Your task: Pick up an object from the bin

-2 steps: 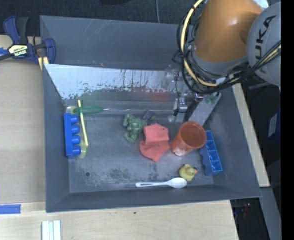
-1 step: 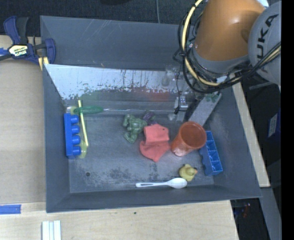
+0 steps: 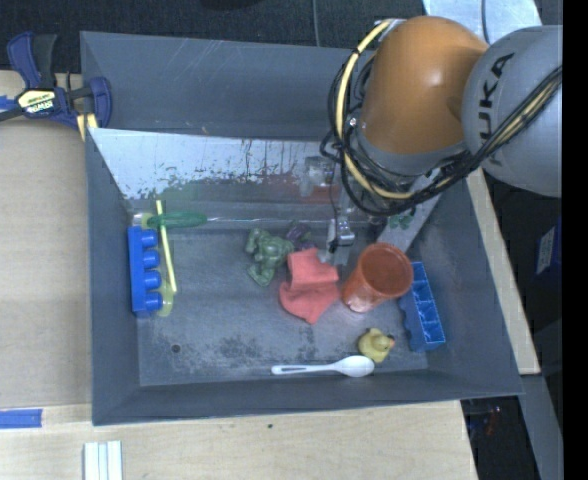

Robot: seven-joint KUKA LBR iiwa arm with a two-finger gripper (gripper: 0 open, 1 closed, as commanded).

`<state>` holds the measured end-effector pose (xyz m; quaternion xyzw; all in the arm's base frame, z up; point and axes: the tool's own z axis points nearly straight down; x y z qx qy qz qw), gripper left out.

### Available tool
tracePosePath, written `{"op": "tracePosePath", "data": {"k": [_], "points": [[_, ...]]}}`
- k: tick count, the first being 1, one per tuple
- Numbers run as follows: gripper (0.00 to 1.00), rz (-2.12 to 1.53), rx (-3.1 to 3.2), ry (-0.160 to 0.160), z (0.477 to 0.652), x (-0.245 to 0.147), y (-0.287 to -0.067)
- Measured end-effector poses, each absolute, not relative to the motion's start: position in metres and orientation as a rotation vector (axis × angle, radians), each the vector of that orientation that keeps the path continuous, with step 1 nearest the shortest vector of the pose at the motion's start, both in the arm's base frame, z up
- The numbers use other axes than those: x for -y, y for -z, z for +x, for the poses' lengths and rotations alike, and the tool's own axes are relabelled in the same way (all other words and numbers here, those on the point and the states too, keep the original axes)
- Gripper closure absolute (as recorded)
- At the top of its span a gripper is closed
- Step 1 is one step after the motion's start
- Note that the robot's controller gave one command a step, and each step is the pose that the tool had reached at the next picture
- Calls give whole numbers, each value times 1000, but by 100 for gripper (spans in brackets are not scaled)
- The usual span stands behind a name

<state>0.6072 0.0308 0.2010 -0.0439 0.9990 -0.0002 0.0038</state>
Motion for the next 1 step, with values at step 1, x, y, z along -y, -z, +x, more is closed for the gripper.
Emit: {"op": "tracePosePath", "data": {"k": [1], "points": [[0, -140, -3125, 0, 599, -86, -143]]}}
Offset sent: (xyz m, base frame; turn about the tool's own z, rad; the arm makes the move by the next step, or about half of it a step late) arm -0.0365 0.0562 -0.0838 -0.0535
